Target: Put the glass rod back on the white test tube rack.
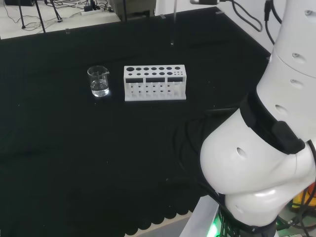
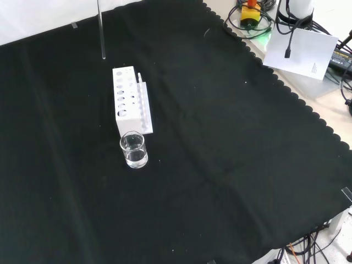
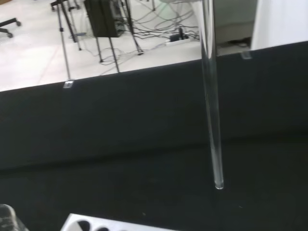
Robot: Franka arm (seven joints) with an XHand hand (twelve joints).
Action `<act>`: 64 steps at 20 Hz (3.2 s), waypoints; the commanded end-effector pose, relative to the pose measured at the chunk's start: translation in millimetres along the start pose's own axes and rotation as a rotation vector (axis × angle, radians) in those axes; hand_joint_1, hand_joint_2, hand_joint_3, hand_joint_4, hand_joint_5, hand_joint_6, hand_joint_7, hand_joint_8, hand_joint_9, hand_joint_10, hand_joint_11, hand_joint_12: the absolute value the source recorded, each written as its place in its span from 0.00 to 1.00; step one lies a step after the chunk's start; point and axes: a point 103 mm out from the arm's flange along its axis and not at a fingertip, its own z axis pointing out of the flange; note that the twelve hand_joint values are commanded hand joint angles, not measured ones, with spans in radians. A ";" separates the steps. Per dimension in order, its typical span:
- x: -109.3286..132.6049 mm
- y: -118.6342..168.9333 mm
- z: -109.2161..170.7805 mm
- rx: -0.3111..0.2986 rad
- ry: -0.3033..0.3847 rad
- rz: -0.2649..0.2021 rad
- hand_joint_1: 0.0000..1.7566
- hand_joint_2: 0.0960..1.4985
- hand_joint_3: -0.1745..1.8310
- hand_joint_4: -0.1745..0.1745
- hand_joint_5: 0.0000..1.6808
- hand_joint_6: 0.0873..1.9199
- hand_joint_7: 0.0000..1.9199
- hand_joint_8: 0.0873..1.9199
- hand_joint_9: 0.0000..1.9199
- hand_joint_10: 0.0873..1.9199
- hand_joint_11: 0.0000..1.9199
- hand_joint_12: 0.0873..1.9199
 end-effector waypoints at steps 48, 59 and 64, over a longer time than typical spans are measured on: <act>-1.3 1.1 85.6 0.119 -0.042 0.026 0.84 0.70 0.09 0.00 0.62 0.29 0.51 0.68 0.78 0.55 0.51 0.53; -12.8 0.7 94.0 0.134 -0.039 0.045 0.84 0.70 0.09 0.00 0.62 0.29 0.51 0.68 0.78 0.55 0.51 0.53; -18.7 2.9 113.1 0.162 -0.036 0.050 0.84 0.70 0.09 0.00 0.62 0.29 0.51 0.68 0.78 0.55 0.51 0.53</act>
